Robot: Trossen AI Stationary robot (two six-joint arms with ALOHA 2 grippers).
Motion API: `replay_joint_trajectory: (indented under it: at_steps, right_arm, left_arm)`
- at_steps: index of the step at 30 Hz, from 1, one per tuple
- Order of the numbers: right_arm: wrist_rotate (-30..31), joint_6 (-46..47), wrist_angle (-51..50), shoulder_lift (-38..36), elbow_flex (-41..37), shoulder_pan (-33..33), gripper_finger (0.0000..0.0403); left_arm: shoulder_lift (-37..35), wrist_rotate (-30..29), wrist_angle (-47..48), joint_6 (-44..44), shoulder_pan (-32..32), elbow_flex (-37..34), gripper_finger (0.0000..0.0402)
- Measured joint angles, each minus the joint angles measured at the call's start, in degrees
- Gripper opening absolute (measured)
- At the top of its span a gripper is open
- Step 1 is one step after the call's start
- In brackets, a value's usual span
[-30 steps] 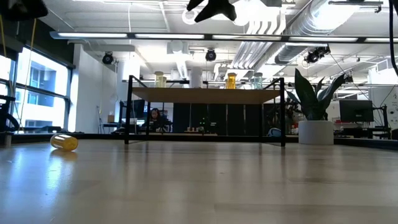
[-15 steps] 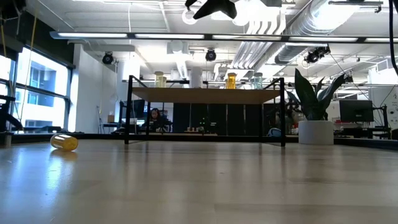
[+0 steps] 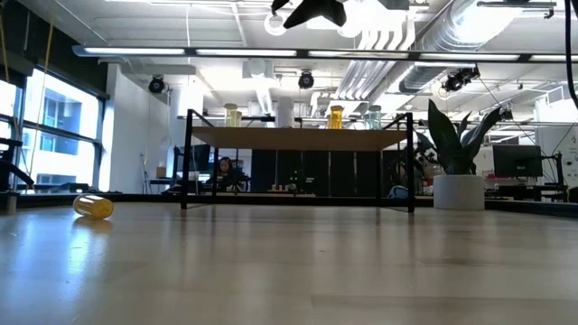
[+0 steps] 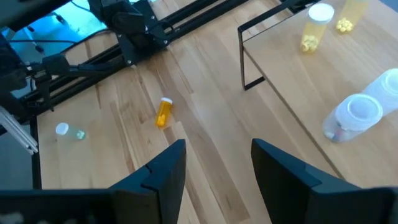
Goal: Pick and place medicine bottles onto shelf by color
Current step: Put the blue medicine bottle on the shelf aligned with the other blue medicine bottles
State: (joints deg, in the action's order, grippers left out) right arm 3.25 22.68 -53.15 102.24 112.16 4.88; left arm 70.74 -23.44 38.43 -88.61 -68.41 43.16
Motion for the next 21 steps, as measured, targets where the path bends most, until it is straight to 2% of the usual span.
replay_joint_trajectory:
  at_steps: [7, 12, 21]
  right_arm:
    - [0.0, 0.0, -0.7, 0.0, 0.0, -0.6, 0.0173]
    - [0.0, -0.8, -0.8, 0.0, 0.0, -0.5, 0.0173]
    - [0.0, -2.6, -0.8, 0.0, 0.0, -0.5, 0.0173]
  left_arm:
    - [7.7, 0.2, -4.8, -1.6, -0.3, 0.0, 0.0174]
    - [12.9, -2.5, -9.0, -3.2, -0.3, 0.0, 0.0174]
    - [18.6, -5.8, -9.2, -11.0, -0.3, 0.0, 0.0175]
